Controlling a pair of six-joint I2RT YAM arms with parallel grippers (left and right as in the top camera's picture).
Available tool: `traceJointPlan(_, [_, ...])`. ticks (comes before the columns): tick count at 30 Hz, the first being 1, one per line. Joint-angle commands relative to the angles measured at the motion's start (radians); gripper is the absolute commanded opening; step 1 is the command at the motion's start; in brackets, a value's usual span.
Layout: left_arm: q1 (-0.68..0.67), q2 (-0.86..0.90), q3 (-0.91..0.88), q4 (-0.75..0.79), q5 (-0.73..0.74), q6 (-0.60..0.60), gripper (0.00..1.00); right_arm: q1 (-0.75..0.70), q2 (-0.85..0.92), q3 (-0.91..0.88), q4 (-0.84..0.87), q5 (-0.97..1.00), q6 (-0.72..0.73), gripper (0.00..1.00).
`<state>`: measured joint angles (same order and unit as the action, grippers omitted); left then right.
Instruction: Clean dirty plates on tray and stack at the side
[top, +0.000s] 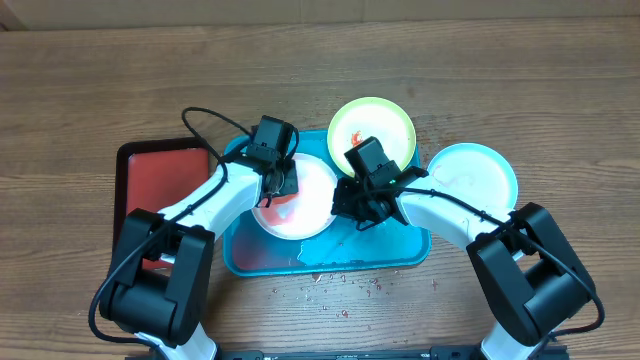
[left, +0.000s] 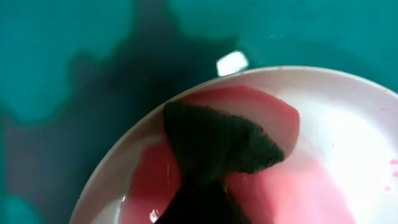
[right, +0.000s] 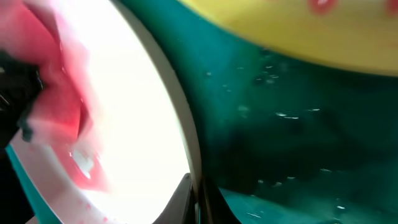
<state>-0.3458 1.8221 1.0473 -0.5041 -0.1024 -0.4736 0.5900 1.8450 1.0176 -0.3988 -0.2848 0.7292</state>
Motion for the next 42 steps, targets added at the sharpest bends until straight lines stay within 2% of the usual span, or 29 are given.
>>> traceJointPlan(1, [0.031, 0.061, -0.063, -0.137, -0.148, -0.051, 0.04, 0.004, 0.003, -0.003, -0.021, -0.008, -0.019, 0.04])
traceJointPlan(3, [0.031, 0.061, -0.063, -0.201, -0.005, 0.050, 0.04, 0.004, 0.003, -0.003, -0.021, -0.008, -0.019, 0.04])
traceJointPlan(7, [0.031, 0.061, -0.063, -0.319, 0.435, 0.459, 0.05, 0.004, 0.003, -0.003, -0.018, -0.008, -0.019, 0.04])
traceJointPlan(9, [0.031, 0.061, -0.063, -0.380, 0.595, 0.591, 0.04, 0.004, 0.003, -0.003, -0.017, -0.008, -0.019, 0.04])
traceJointPlan(11, [0.031, 0.061, -0.063, -0.407, 0.679, 0.649, 0.04, 0.004, 0.003, -0.003, -0.018, -0.009, -0.019, 0.04])
traceJointPlan(13, [0.031, 0.061, -0.058, -0.402, 0.690, 0.645, 0.04, 0.004, 0.003, -0.003, -0.018, -0.009, -0.019, 0.04])
traceJointPlan(18, [0.045, 0.052, 0.020, -0.302, 0.689, 0.483, 0.04, 0.004, 0.003, -0.003, -0.022, -0.016, -0.020, 0.04])
traceJointPlan(22, [0.064, 0.040, 0.158, -0.283, 0.544, 0.324, 0.04, 0.004, 0.003, -0.003, -0.029, -0.016, -0.023, 0.04])
traceJointPlan(24, [0.079, 0.040, 0.235, -0.313, 0.489, 0.288, 0.04, 0.004, 0.003, -0.003, -0.031, -0.016, -0.023, 0.04])
traceJointPlan(32, [0.190, 0.040, 0.601, -0.514, 0.356, 0.264, 0.04, 0.004, 0.003, -0.003, -0.033, -0.016, -0.023, 0.04])
traceJointPlan(37, [0.253, 0.040, 0.738, -0.630, 0.346, 0.264, 0.04, 0.005, 0.003, -0.003, -0.032, -0.008, -0.022, 0.05])
traceJointPlan(39, [0.267, 0.040, 0.747, -0.649, 0.345, 0.264, 0.04, 0.011, 0.003, -0.003, -0.032, 0.009, -0.021, 0.16])
traceJointPlan(42, [0.273, 0.043, 0.742, -0.673, 0.300, 0.264, 0.04, 0.027, 0.003, -0.003, -0.025, 0.022, -0.014, 0.19])
